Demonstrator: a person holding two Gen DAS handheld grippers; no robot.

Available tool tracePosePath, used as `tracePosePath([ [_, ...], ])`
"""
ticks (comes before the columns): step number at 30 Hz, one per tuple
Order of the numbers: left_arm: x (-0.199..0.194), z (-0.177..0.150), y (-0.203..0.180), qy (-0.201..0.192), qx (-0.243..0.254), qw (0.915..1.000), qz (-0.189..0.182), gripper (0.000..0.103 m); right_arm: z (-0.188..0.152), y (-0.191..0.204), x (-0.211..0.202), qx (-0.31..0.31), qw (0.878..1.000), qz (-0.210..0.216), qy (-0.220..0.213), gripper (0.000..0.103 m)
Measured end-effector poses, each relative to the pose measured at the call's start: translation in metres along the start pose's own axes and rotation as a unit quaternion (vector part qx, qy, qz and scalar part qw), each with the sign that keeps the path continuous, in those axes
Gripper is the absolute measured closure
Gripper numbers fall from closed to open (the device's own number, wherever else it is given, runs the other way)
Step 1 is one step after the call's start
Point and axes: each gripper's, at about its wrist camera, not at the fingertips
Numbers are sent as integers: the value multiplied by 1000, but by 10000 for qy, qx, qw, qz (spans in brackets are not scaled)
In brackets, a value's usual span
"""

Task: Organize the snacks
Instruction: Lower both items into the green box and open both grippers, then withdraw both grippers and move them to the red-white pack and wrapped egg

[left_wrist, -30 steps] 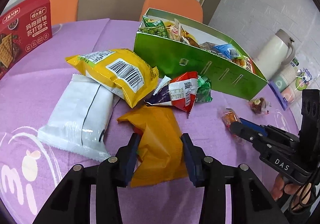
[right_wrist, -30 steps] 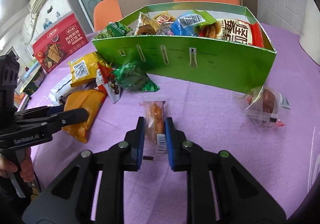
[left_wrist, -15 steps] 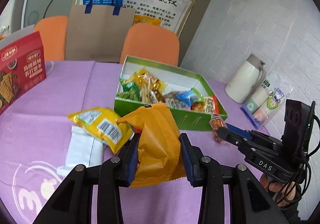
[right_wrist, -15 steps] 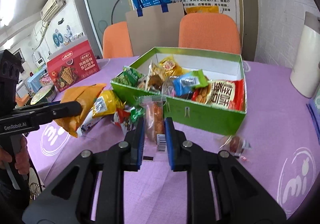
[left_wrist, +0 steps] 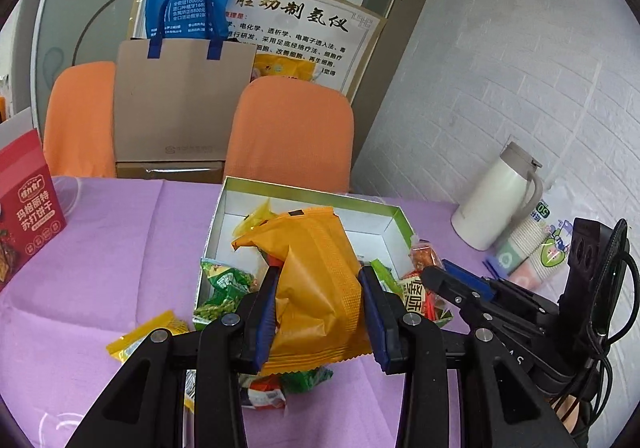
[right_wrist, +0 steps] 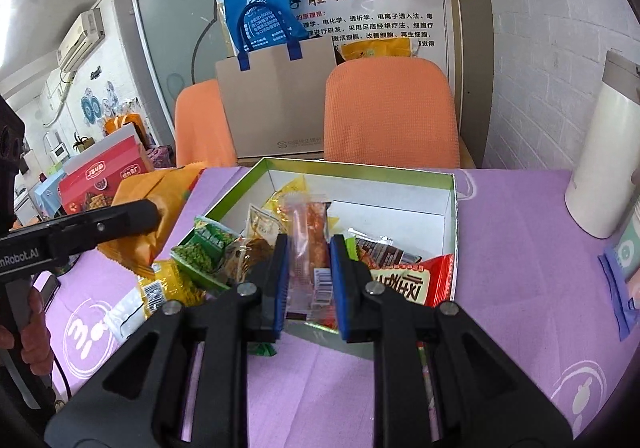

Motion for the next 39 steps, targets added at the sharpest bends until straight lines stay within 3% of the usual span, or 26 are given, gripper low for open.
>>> tracePosePath([
  [8,50,9,5,311,-134,9994,109,63,3,-10,52,-85,9986,-325,418,79],
  [9,55,9,6,328,-127,9993,103,61,2,-9,59,-216,9973,-450,532,72],
  [10,59,8,7,365,-137,9992,117,58,0,-9,62,-300,9963,-552,586,47],
  [11,62,7,9,451,-170,9987,146,47,-3,-9,61,-350,9960,-620,546,30],
  [12,64,5,11,512,-230,9983,159,35,-7,-10,58,-389,9966,-598,416,28],
  [14,63,1,16,469,-334,9982,167,24,-13,-11,52,-459,9967,-574,331,23],
  [17,63,-1,23,466,-461,9974,311,20,-16,-15,49,-423,9966,-590,387,8],
  [22,51,0,20,393,-428,9978,332,20,-12,-16,28,-326,9978,-512,248,3],
  [32,-12,-17,-9,222,155,9991,338,19,-9,-12,-67,-65,9984,-55,-555,1],
  [35,-28,-33,-14,246,388,9983,347,19,-20,-15,-84,-11,9986,65,-527,1],
  [39,-46,-54,-11,312,493,9976,361,19,-39,-22,-92,72,9993,-92,-355,1],
])
Point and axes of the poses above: each gripper's, at about its wrist camera, not at the fingertips, and x roughly the way its jaws point, y to its left, z to its top, and after that the axes turned 3 degrees about -x, right-handed
